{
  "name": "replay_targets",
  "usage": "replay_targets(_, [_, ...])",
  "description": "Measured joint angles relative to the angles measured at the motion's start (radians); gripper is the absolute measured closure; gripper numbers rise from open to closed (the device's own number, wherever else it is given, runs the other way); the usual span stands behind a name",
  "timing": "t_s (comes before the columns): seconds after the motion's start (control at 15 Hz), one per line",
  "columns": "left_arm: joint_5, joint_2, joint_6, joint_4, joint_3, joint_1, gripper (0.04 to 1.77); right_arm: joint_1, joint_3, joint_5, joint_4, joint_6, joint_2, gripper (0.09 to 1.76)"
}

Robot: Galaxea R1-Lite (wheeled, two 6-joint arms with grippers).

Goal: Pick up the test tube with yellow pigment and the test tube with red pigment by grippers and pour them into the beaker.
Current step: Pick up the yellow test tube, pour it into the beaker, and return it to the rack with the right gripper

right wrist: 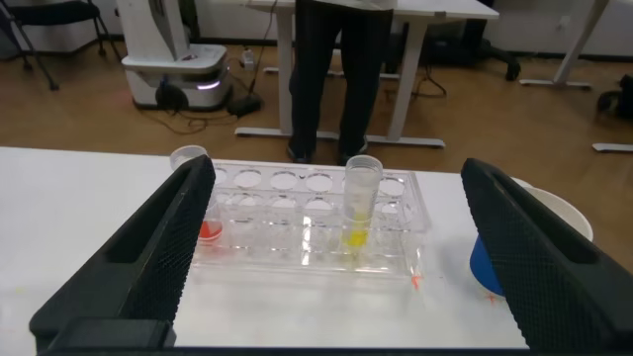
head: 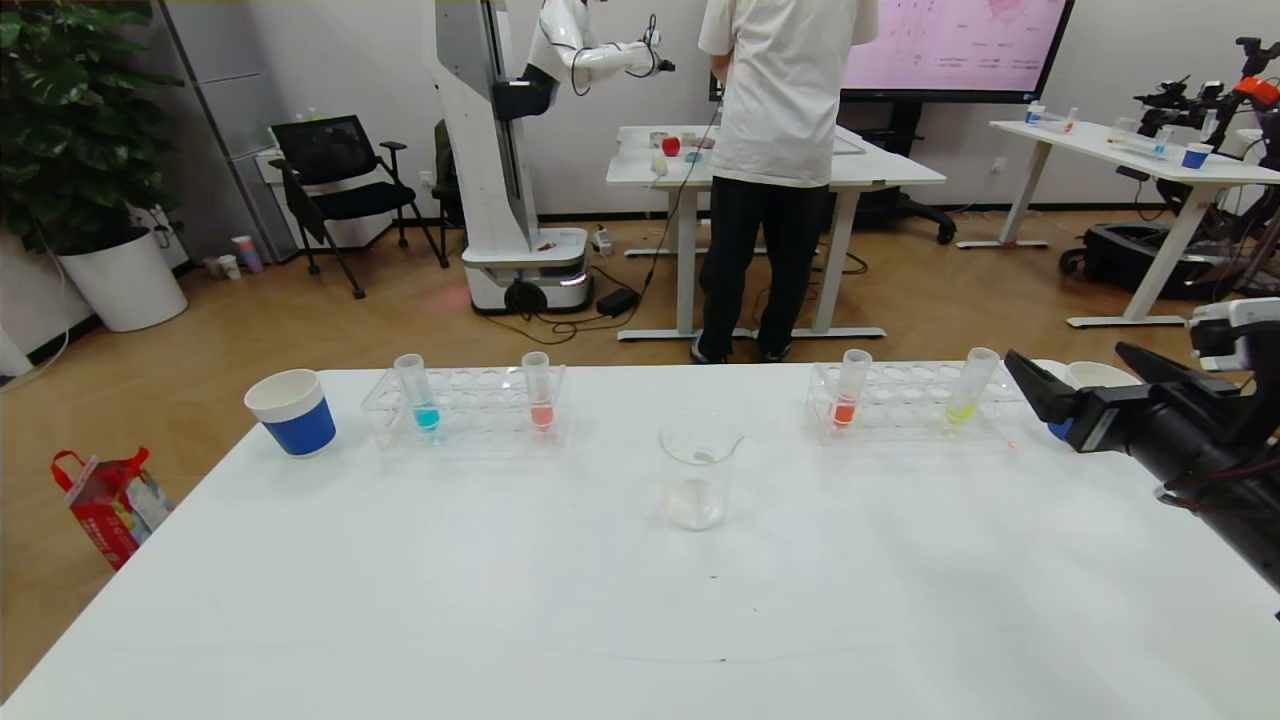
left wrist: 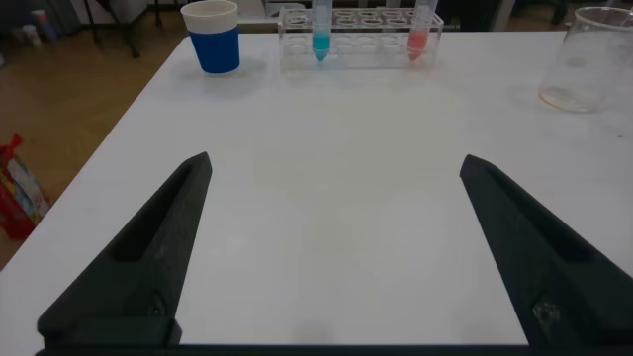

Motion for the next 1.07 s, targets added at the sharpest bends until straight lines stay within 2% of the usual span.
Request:
replay_targets(0.2, [0.000,0.000,0.000,0.000,0.000,0.000,0.06,-0.017,-0.050,0.015,-0.099,0.000,0.177,0.11])
replay_targets(0.53, [0.000,0.000,0.000,0.000,0.000,0.000,0.06,-0.032,-0.171,0.018,-0.109,0.000,0.349,0.11])
replay_targets(1.07, [0.000,0.000,0.000,0.000,0.000,0.000,0.06,-0.079,-0.438,0.033,-0.109,0.000,0.556,0.11])
